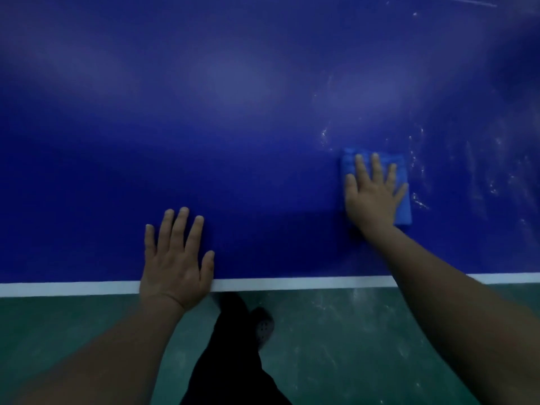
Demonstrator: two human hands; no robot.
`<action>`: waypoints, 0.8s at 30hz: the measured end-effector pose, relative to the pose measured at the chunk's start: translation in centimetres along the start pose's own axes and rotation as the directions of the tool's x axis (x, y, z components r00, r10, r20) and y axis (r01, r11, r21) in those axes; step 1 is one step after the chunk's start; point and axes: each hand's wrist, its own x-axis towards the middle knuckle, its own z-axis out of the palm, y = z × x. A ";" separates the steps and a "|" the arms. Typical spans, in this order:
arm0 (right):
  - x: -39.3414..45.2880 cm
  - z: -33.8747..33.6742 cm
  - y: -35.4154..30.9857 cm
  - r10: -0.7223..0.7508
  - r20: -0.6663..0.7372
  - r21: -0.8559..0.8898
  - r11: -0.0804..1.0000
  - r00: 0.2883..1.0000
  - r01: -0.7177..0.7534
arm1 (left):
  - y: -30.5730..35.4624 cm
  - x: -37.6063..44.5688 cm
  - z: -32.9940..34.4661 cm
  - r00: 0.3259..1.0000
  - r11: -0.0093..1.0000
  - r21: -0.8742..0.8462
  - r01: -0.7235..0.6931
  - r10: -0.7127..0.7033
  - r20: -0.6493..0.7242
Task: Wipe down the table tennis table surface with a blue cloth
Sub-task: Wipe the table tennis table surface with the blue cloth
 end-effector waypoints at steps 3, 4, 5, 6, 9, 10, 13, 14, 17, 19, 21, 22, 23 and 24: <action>-1.0 0.3 -2.8 0.047 -0.005 0.012 0.999 0.999 -0.047 | 0.1 0.3 -0.3 1.000 1.000 -0.016 0.002 -0.002 0.020; -2.2 1.0 -4.5 -0.043 -0.012 -0.011 0.999 0.999 0.042 | 0.2 0.3 -0.3 1.000 1.000 -0.019 0.004 -0.003 0.026; -3.3 1.6 -6.2 -0.165 -0.015 -0.033 0.986 0.986 0.164 | 0.3 0.2 -0.3 1.000 1.000 -0.022 0.006 -0.005 0.030; -4.2 2.2 -7.6 -0.289 -0.005 -0.054 0.956 0.957 0.288 | 0.5 0.1 -0.4 1.000 1.000 -0.028 0.011 -0.010 0.030; -4.1 2.9 -9.4 -0.489 0.023 -0.108 0.866 0.872 0.489 | 0.9 1.2 -1.0 0.999 0.993 -0.106 0.054 -0.054 0.010; -3.5 2.7 -9.4 -0.524 0.027 -0.115 0.845 0.852 0.523 | 1.0 2.2 -1.4 0.998 0.989 -0.133 0.064 -0.065 -0.004; -1.4 1.9 -9.3 -0.629 0.043 -0.146 0.764 0.776 0.628 | 1.5 6.4 -2.8 0.999 0.986 -0.165 0.033 -0.039 -0.031; -0.5 1.7 -9.5 -0.643 0.057 -0.149 0.751 0.764 0.643 | 1.5 8.3 -3.2 0.999 0.986 -0.165 0.018 -0.025 -0.039; 2.2 1.0 -10.2 -0.641 0.072 -0.148 0.751 0.764 0.643 | 1.6 13.8 -3.9 1.000 0.991 -0.136 -0.002 -0.001 -0.017; 4.0 0.4 -10.5 -0.634 0.074 -0.145 0.757 0.770 0.637 | 1.9 17.0 -4.2 1.000 0.995 -0.103 -0.004 0.005 0.015; 6.0 0.0 -10.7 -0.636 0.076 -0.141 0.755 0.768 0.640 | 2.7 20.0 -4.6 0.999 0.996 -0.087 0.006 -0.003 0.044; 7.0 -0.2 -10.7 -0.644 0.078 -0.141 0.748 0.761 0.648 | 3.2 21.7 -4.8 0.998 0.996 -0.084 0.017 -0.012 0.056; 8.1 -0.4 -10.7 -0.658 0.079 -0.143 0.736 0.749 0.661 | 3.6 23.3 -5.1 0.997 0.996 -0.084 0.036 -0.030 0.071; 9.3 -0.5 -10.8 -0.672 0.079 -0.145 0.723 0.736 0.676 | 4.1 25.0 -5.4 0.995 0.994 -0.089 0.063 -0.056 0.078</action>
